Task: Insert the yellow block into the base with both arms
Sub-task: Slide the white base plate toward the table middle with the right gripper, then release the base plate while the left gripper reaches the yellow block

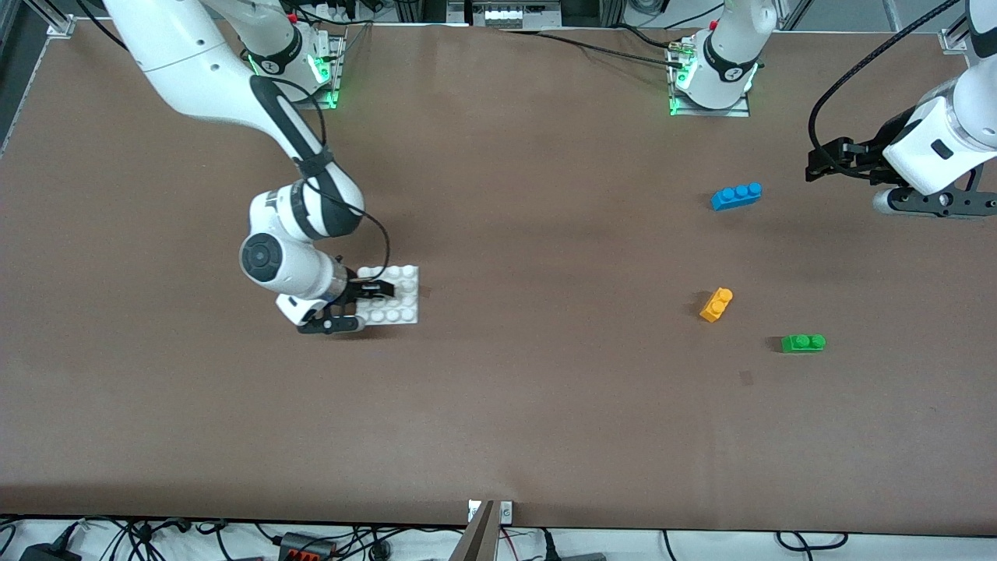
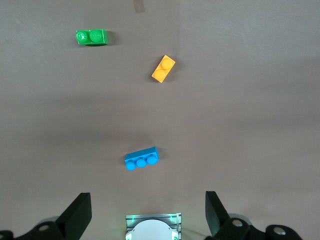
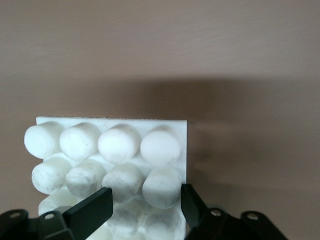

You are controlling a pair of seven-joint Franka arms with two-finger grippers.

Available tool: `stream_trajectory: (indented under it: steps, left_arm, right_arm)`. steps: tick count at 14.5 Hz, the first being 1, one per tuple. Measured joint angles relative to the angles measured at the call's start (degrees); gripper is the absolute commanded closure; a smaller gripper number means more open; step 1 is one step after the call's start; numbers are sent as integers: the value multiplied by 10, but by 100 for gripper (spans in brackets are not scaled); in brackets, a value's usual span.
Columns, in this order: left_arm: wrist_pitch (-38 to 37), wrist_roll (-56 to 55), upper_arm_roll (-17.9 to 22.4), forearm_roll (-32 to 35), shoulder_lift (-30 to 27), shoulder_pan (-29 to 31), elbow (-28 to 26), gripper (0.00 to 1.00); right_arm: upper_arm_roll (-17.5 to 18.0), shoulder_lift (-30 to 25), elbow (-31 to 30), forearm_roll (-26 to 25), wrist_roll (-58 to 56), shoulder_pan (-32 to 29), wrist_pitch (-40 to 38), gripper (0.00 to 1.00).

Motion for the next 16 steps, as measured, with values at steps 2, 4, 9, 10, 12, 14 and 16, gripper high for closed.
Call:
stream_trajectory:
  steps: [2, 4, 9, 10, 12, 14, 16]
  left_arm:
    - [0, 5, 0, 0, 0, 0, 0, 0]
    - [3, 48, 0, 0, 3, 1, 0, 0]
    - [57, 351, 1, -6, 52, 19, 5, 0]
    - [62, 375, 1, -6, 67, 19, 5, 0]
    - [97, 419, -6, 1, 105, 15, 5, 0]
    - [146, 454, -17, 11, 133, 7, -3, 0]
    - [190, 475, -23, 21, 149, -3, -28, 0]
  right_arm:
    - [1, 28, 24, 51, 10, 35, 20, 36]
    - [2, 58, 57, 78, 44, 71, 38, 36]
    - [3, 104, 130, 82, 156, 144, 59, 35]
    - [3, 109, 140, 82, 166, 153, 61, 35]
    - [3, 120, 158, 82, 171, 170, 66, 29]
    - [3, 129, 171, 79, 168, 183, 80, 28]
    - [3, 133, 178, 62, 156, 195, 92, 28]
